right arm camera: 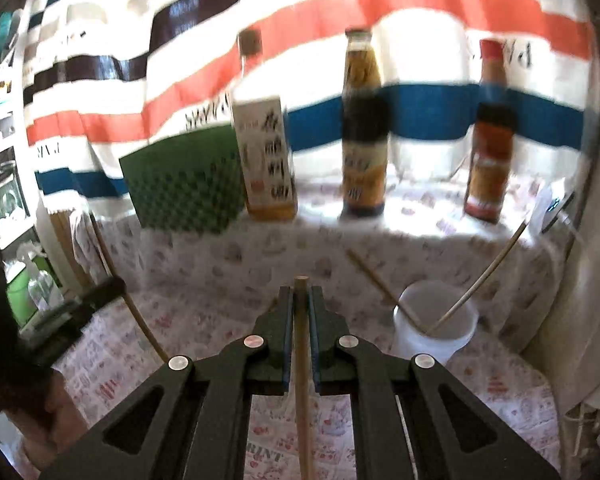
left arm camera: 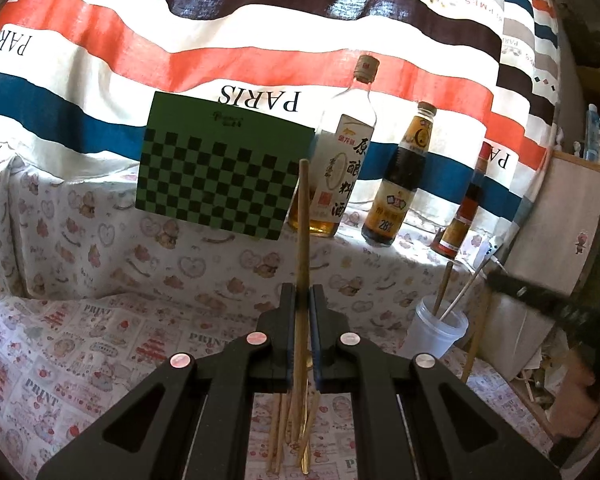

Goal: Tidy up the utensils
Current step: 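Carry the chopstick into the cup and open the right tool while the left tool holds chopsticks, then withdraw the right tool and close it on another wooden chopstick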

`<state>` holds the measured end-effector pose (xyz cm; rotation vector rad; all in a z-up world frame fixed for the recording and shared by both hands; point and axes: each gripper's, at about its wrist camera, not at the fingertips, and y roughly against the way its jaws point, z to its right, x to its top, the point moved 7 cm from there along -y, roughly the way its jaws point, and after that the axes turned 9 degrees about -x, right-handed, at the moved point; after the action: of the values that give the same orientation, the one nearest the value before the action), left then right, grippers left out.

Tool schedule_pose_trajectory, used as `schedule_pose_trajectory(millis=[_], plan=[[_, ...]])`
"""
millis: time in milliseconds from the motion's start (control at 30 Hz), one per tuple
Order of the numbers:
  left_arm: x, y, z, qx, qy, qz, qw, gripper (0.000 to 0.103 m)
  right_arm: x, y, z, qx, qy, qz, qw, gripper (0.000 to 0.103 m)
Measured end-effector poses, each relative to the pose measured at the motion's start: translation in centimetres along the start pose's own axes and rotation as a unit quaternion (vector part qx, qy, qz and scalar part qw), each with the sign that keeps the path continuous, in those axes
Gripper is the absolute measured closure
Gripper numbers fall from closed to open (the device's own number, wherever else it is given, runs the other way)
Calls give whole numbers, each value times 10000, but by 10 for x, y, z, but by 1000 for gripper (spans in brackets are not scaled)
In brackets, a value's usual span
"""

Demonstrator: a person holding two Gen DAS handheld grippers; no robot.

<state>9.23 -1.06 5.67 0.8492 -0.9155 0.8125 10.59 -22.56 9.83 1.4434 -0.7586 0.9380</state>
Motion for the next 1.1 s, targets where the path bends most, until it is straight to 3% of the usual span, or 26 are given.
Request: schedule_pose_trajectory(millis=[233, 333, 600, 733, 767, 1033, 1100], plan=[[-2, -2, 2, 35, -91, -9, 10000, 97, 28, 37, 5, 33, -71, 563, 9984, 95], [-5, -6, 3, 88, -146, -64, 9998, 97, 31, 38, 7, 49, -40, 514, 9987, 95], [-8, -10, -1, 270, -182, -124, 9994, 97, 0, -17, 6, 229, -168, -413, 9987, 92], [-8, -10, -4, 244, -117, -140, 9995, 97, -32, -49, 7, 167, -134, -869, 9960, 72], [-7, -10, -4, 221, -103, -152, 9996, 97, -39, -56, 7, 188, -121, -997, 9948, 72], [-9, -14, -5, 225, -136, -481, 9985, 97, -103, -124, -12, 144, 237, -2304, 9727, 72], [-10, -15, -8, 128, -27, -597, 9981, 97, -113, -125, -15, 127, 350, -2406, 9699, 72]])
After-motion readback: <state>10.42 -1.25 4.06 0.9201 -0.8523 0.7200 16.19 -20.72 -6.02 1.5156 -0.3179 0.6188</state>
